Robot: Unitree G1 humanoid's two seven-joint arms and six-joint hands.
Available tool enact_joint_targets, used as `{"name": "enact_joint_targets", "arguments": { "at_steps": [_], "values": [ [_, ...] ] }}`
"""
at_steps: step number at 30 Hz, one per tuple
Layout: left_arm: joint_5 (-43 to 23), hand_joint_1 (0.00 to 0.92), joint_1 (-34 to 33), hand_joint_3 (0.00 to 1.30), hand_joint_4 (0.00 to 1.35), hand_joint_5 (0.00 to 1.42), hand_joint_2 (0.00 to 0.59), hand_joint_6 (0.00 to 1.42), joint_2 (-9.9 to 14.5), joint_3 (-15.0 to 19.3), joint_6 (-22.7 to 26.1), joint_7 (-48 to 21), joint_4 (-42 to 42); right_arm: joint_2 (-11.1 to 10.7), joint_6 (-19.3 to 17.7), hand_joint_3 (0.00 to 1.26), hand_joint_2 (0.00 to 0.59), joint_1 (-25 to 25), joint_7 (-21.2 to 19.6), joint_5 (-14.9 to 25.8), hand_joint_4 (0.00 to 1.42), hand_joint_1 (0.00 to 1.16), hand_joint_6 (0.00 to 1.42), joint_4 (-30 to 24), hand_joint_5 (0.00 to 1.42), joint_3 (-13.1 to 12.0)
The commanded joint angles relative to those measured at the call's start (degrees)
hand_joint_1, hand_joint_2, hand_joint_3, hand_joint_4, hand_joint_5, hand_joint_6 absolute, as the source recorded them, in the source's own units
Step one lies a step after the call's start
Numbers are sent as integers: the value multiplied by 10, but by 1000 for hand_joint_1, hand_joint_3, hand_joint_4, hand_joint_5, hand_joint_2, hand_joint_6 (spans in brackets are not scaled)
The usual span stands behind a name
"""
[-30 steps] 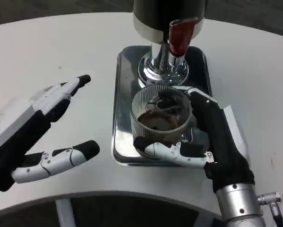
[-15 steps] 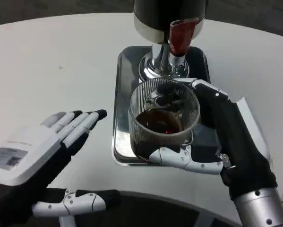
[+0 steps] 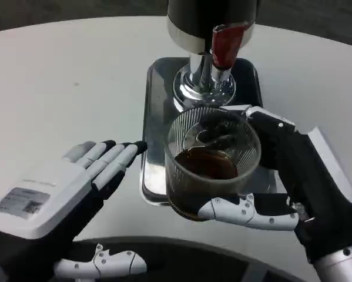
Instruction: Grasp the cup under the faucet to collect the drink, then remove the cup.
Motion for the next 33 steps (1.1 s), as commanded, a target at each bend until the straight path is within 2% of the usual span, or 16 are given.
{"name": "enact_joint_targets", "arguments": {
  "at_steps": [1,5,14,22,33],
  "values": [
    [11,0,7,0,0,0,48,0,-7,-15,10,-2,-22,1,10,746,124,10,7,26,868,1153,1321,-58,939,1],
    [19,0,10,0,0,0,45,0,-12,-18,18,1,-32,0,9,746,124,33,4,24,868,1153,1321,-82,939,19],
    [28,0,26,0,0,0,39,0,-23,-21,10,6,-46,-15,12,747,120,53,16,38,868,1152,1321,-106,939,17],
    [33,0,34,0,0,0,35,0,-23,-21,3,7,-44,-8,5,747,127,81,3,27,868,1143,1337,-117,939,39],
    [32,0,41,0,0,0,31,0,-25,-18,1,9,-43,-8,2,756,131,90,-3,26,881,1138,1339,-113,949,40]
  ]
}}
